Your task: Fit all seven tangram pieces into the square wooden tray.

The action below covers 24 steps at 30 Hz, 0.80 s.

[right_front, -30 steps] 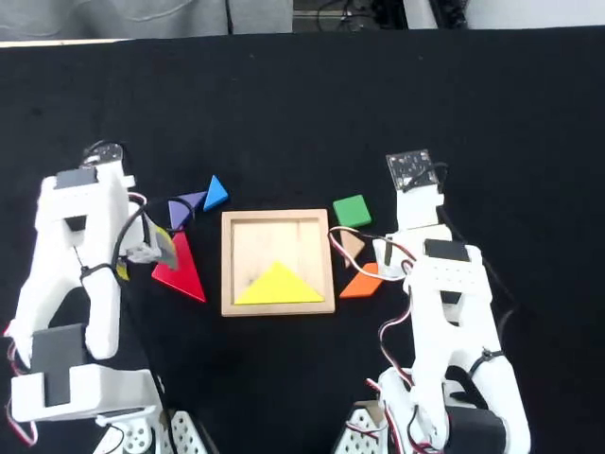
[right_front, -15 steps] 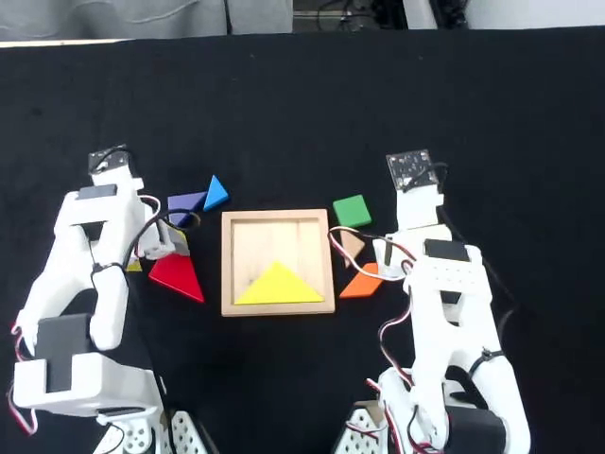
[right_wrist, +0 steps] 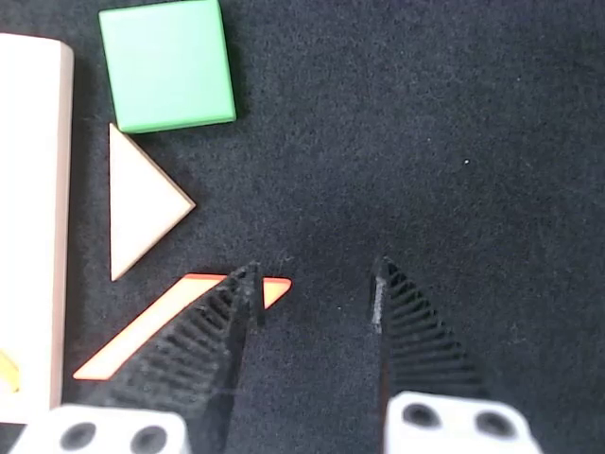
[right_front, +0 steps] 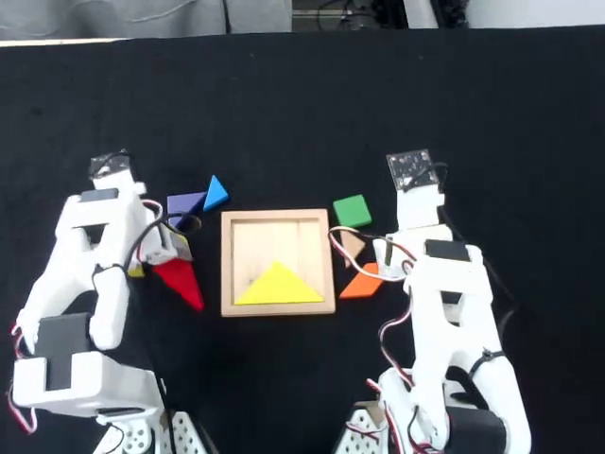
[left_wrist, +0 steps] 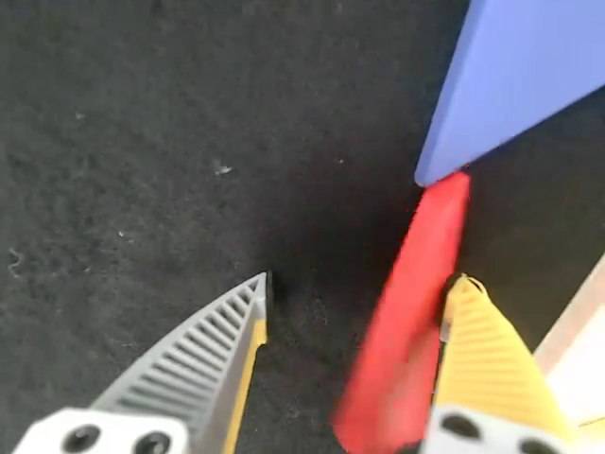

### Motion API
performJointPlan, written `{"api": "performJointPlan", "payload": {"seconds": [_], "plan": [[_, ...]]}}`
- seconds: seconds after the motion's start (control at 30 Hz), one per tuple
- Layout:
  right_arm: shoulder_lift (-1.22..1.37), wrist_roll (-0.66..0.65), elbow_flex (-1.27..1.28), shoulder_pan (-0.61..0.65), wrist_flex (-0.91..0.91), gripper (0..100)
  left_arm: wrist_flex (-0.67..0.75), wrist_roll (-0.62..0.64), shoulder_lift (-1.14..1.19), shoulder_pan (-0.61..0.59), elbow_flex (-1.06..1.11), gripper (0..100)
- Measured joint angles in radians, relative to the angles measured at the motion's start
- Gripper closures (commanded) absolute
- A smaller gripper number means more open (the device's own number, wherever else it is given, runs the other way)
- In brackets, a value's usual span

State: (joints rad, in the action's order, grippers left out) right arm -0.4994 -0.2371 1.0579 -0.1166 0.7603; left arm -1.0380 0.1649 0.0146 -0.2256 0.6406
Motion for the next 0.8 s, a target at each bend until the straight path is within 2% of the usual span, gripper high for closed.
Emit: {"api": "performJointPlan", "payload": {"seconds": [0.13,0.33,0.6,0.8], "plan": [[0.000,0.000,0.000,0.000,0.000,80.9,-0.009,-0.002,0.009,0.055,0.008,73],[0.000,0.000,0.000,0.000,0.000,80.9,-0.029,0.005,0.064,0.114,-0.038,88],[0.000,0.000,0.000,0.000,0.000,80.9,-0.087,0.023,0.112,0.129,-0.101,88],[0.000,0.000,0.000,0.000,0.000,80.9,-0.141,0.049,0.035,0.152,-0.072,91]]}}
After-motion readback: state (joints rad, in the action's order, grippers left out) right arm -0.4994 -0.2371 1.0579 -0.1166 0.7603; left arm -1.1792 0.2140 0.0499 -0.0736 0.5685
